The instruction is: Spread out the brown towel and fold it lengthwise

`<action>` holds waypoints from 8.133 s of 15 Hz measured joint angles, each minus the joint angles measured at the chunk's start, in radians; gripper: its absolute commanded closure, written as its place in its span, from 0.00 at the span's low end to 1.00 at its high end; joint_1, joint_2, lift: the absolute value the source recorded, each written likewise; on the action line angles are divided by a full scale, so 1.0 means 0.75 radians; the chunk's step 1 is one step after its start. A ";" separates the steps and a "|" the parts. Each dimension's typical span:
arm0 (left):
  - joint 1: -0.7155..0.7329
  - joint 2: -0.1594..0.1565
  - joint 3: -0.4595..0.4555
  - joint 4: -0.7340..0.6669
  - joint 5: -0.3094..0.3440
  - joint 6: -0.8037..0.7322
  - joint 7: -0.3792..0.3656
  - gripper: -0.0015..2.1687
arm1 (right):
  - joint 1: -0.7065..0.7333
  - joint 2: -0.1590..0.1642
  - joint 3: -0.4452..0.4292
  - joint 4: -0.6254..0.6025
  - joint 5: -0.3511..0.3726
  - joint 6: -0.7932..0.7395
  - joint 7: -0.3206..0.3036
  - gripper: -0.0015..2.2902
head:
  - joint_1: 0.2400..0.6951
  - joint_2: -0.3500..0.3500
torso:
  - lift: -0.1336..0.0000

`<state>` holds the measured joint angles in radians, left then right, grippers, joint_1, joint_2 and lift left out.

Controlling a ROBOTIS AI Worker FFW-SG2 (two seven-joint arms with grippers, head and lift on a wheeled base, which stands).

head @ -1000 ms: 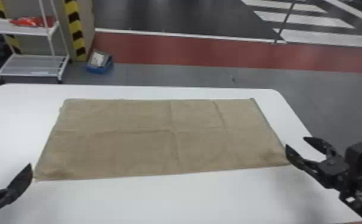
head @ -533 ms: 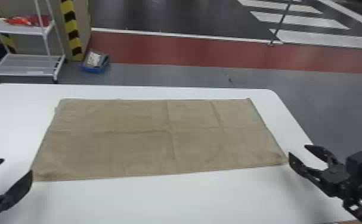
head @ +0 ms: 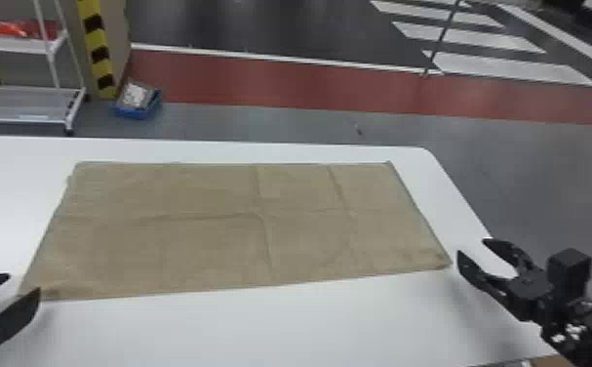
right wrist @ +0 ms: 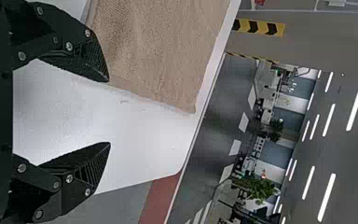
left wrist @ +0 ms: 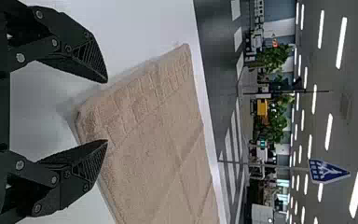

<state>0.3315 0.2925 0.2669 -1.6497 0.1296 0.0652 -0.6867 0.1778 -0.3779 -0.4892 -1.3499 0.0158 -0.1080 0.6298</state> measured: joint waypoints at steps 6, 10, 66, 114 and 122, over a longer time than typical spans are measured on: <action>-0.011 0.012 -0.001 0.004 -0.037 0.047 -0.019 0.25 | -0.001 -0.001 0.000 0.017 -0.003 -0.003 -0.001 0.21 | 1.00 0.17 | 0.07; -0.008 0.015 0.018 0.003 -0.037 0.078 -0.030 0.33 | -0.006 -0.001 0.000 0.021 -0.003 -0.001 -0.001 0.21 | 1.00 0.18 | 0.07; 0.126 -0.065 0.165 -0.394 0.058 0.264 0.018 0.58 | -0.066 -0.018 0.008 0.151 -0.179 -0.099 0.420 0.14 | 1.00 0.29 | 0.07; -0.786 -0.030 -0.244 0.156 -0.321 0.829 0.288 0.22 | -0.864 -0.062 0.284 0.676 -0.068 0.209 0.247 0.00 | 0.98 0.36 | 0.07; -0.769 -0.034 -0.263 0.195 -0.359 0.764 0.354 0.05 | -0.795 -0.100 0.286 0.737 -0.106 0.030 0.169 0.02 | 1.00 0.33 | 0.07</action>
<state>-0.2451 0.2671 0.0700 -1.5036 -0.1394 0.6380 -0.4213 -0.4184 -0.4526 -0.2746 -0.7973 -0.0638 -0.0855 0.7566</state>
